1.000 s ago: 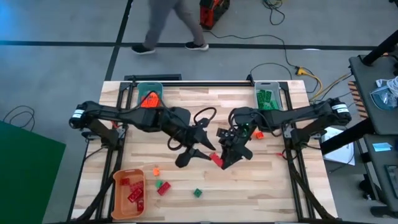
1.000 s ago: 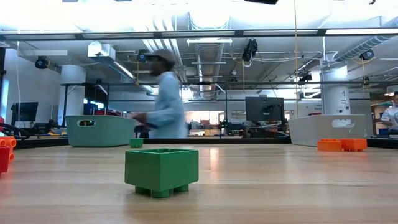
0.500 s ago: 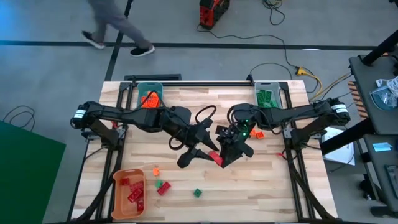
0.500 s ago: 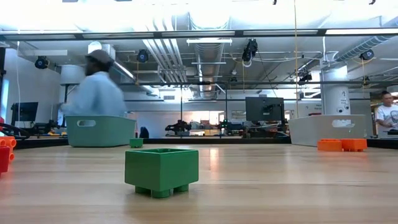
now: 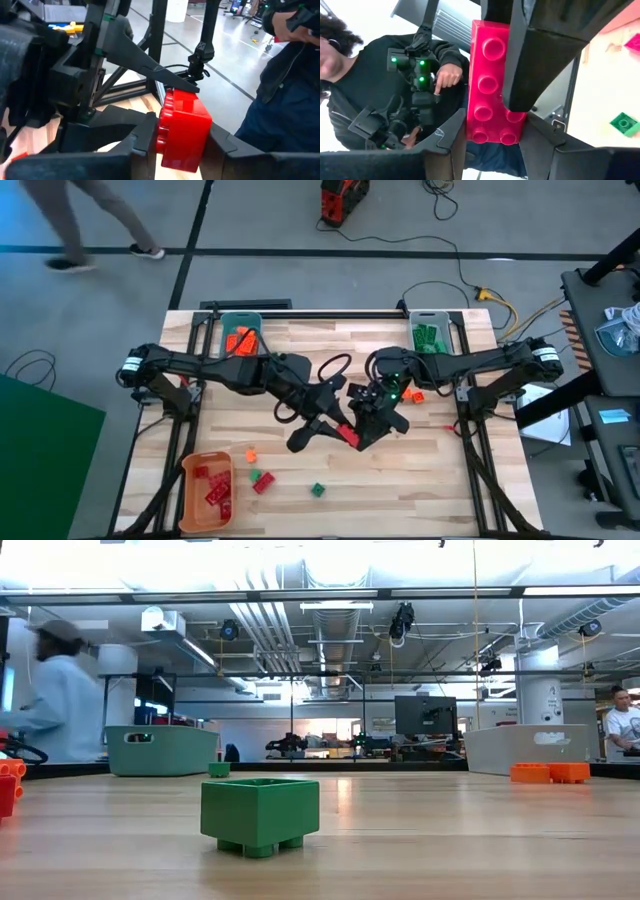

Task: Sort blocks
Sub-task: Put the right red game piece into the orange bin

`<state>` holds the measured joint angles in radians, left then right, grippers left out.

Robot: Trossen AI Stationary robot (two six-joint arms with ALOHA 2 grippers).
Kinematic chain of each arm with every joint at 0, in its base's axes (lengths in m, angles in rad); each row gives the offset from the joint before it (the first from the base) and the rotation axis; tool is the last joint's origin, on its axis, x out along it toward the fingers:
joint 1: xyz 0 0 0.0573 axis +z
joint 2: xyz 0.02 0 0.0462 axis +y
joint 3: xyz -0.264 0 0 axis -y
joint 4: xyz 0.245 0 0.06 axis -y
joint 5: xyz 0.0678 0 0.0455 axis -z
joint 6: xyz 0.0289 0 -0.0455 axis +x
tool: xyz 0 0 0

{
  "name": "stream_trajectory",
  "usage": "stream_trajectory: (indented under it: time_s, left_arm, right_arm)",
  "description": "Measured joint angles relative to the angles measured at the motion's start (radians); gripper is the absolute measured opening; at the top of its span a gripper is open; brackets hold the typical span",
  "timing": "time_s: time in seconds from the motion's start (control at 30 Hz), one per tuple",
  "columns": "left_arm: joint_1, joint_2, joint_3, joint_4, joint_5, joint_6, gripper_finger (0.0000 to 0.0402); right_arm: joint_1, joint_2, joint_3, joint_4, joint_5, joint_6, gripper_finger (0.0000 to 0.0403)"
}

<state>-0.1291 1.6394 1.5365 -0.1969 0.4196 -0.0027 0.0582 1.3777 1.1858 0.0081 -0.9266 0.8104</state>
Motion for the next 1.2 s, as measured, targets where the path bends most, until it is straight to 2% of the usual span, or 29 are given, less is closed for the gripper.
stream_trajectory:
  time_s: [0.3, 0.37, 0.5, 0.67, 0.83, 1.0, 1.1, 1.2]
  left_arm:
    - [0.002, -0.002, 0.000, -0.008, 0.009, 0.001, 0.0073]
    - [0.003, -0.014, 0.000, -0.037, 0.000, -0.011, 0.0073]
    - [0.003, -0.057, 0.012, -0.170, -0.069, -0.055, 0.0067]
    - [-0.010, -0.086, 0.115, -0.555, -0.206, -0.152, 0.0067]
    - [-0.063, -0.101, 0.266, -0.957, -0.279, -0.329, 0.0067]
    - [-0.149, -0.104, 0.377, -1.251, -0.332, -0.622, 0.0067]
    - [-0.227, -0.114, 0.406, -1.377, -0.387, -0.813, 0.0067]
    - [-0.308, -0.133, 0.388, -1.359, -0.443, -0.958, 0.0067]
  right_arm:
    - [0.000, 0.000, 0.000, -0.001, 0.003, 0.001, 0.0136]
    - [0.000, -0.001, 0.000, -0.003, 0.013, 0.006, 0.0162]
    - [-0.004, -0.006, 0.002, -0.015, 0.018, 0.020, 0.0241]
    - [-0.031, -0.018, 0.003, -0.079, -0.001, 0.017, 0.0286]
    - [-0.092, -0.021, 0.003, -0.223, 0.021, -0.023, 0.0280]
    - [-0.165, -0.023, 0.003, -0.362, 0.106, -0.059, 0.0255]
    - [-0.205, -0.023, 0.003, -0.414, 0.172, -0.089, 0.0242]
    - [-0.239, -0.023, 0.003, -0.423, 0.230, -0.122, 0.0232]
